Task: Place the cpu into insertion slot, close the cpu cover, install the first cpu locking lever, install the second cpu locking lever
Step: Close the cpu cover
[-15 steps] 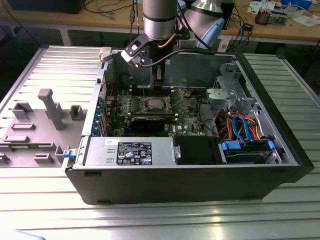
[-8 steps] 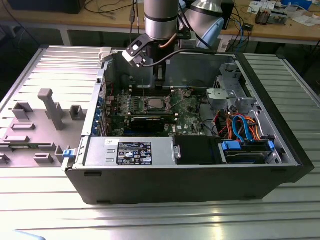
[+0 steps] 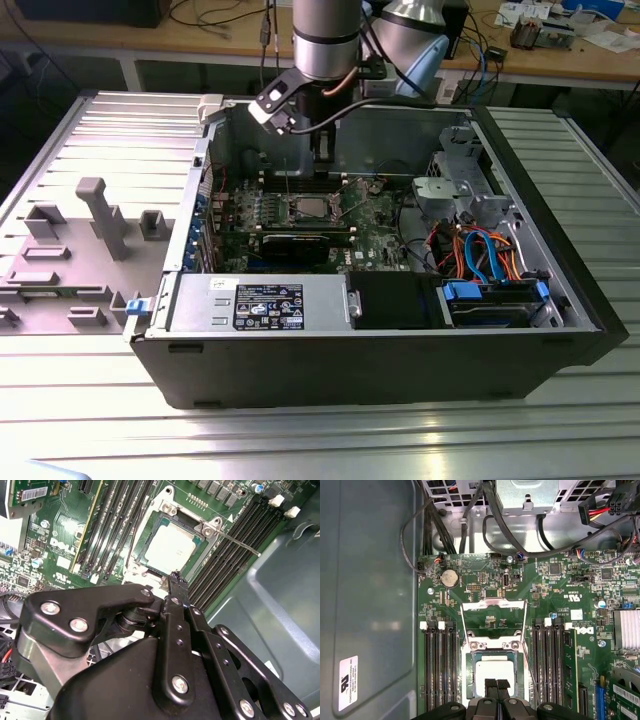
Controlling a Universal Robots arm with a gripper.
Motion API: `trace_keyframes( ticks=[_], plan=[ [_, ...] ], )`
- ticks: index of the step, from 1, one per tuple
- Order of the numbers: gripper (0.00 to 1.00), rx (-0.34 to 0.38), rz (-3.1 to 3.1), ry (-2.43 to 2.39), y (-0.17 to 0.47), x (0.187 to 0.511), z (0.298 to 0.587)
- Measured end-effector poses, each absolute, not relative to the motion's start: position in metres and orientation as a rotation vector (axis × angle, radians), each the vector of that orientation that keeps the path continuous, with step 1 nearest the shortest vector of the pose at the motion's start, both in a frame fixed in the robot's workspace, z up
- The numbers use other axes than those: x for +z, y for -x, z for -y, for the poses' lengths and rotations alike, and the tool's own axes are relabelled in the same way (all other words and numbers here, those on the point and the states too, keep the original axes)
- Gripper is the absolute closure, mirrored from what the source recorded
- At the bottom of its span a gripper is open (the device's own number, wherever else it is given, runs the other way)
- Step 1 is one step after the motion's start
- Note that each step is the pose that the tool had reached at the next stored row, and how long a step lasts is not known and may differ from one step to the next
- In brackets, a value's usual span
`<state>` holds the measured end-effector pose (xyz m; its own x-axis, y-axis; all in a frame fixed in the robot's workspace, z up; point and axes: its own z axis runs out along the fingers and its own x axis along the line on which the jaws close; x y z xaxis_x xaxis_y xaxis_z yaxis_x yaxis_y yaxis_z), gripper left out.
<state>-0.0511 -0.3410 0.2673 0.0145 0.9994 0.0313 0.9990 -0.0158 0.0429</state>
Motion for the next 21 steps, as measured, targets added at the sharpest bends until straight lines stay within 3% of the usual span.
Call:
trace_keyframes(
  ticks=[21],
  plan=[
    [0.89,0.082,-2.198,-2.231,0.046,0.2673,0.341]
  ],
)
